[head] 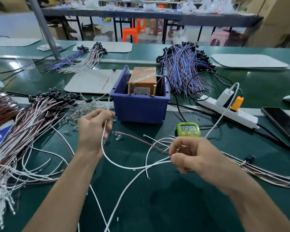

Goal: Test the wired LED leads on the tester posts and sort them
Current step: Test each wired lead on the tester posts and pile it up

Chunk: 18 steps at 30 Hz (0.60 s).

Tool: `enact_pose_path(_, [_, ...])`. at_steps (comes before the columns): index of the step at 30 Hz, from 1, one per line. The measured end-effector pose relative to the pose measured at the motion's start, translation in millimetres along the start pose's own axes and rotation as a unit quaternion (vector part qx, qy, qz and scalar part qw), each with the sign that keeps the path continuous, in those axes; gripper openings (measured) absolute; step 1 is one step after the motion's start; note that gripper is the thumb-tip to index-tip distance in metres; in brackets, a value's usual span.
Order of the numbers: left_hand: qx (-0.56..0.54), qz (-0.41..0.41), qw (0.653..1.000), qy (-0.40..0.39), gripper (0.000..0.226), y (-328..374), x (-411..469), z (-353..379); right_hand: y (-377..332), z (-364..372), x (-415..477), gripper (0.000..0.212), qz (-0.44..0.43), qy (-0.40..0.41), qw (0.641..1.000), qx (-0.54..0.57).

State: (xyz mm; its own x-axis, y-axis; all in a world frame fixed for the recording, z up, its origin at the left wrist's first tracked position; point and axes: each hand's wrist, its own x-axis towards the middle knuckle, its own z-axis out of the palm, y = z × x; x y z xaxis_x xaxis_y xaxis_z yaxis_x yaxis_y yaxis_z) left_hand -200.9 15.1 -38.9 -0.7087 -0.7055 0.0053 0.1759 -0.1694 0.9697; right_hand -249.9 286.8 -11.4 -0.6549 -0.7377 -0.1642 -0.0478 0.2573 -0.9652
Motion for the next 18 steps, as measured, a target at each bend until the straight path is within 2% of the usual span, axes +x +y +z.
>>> enact_pose_path(4, [0.004, -0.016, 1.000, 0.022, 0.024, -2.3, -1.4, -1.4, -13.5, -4.9, 6.4, 0.005, -0.038, 0.007, 0.999, 0.011])
enact_pose_path(7, [-0.003, -0.008, 1.000, 0.026, 0.019, -1.7, -2.7, -0.6, -25.1, -5.5, 8.5, 0.027, -0.036, -0.016, 0.999, -0.018])
enact_pose_path(9, [-0.005, 0.003, 0.999, 0.035, 0.018, -0.6, -3.6, 1.6, -29.6, 3.4, 11.5, 0.033, -0.038, -0.017, 0.996, -0.073])
enact_pose_path(13, [-0.010, 0.012, 0.998, 0.054, 0.015, -2.2, -4.0, 4.2, -25.8, 37.6, 12.8, 0.023, -0.075, -0.016, 0.969, -0.237])
enact_pose_path(18, [-0.019, 0.010, 0.997, 0.080, 0.014, -4.3, 0.3, -0.3, -10.8, 75.7, 5.3, 0.036, -0.062, -0.074, 0.925, -0.369])
